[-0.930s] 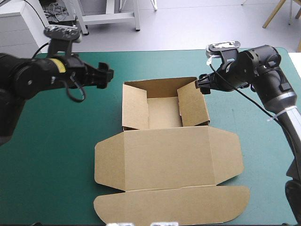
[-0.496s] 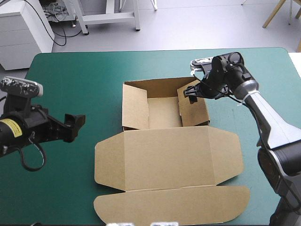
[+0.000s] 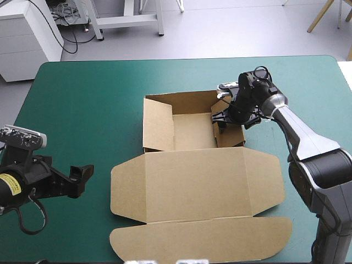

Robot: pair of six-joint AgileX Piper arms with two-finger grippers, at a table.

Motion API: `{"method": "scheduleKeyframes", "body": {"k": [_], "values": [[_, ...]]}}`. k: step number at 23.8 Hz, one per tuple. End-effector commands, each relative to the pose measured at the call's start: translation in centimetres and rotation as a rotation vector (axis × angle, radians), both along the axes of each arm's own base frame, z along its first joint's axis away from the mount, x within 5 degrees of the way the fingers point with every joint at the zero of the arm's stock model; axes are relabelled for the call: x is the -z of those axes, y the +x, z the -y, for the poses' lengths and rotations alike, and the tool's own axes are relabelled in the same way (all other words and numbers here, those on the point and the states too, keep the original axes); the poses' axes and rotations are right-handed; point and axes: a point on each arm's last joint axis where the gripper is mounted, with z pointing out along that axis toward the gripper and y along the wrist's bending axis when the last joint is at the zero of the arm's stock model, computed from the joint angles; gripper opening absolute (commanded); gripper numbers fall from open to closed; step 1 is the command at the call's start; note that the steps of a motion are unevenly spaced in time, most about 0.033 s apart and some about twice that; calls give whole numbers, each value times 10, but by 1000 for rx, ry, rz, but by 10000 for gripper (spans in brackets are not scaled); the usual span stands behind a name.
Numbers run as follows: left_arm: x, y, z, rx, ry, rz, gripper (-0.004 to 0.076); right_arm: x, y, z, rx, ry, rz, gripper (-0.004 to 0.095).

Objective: Fold the box

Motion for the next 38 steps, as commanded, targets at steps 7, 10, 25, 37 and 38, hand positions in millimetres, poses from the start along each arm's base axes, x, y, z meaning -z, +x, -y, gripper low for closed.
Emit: {"method": "scheduleKeyframes", "body": {"k": [7, 10, 25, 37, 38], "values": [[-2, -6, -1, 4, -9, -32, 689, -32, -4, 6, -5, 7, 95, -8], [-2, -6, -1, 4, -9, -32, 689, -63, 7, 34, 46, -50, 213, -19], [-2, -6, -1, 6, -8, -32, 30, -94, 1, 306, 658, -130, 376, -19], [-2, -6, -2, 15, 24, -17, -10, -73, -25, 371, 779, -107, 305, 297], [-2, -6, -2, 15, 24, -17, -10, -73, -27, 373, 781, -89, 304, 384]]}}
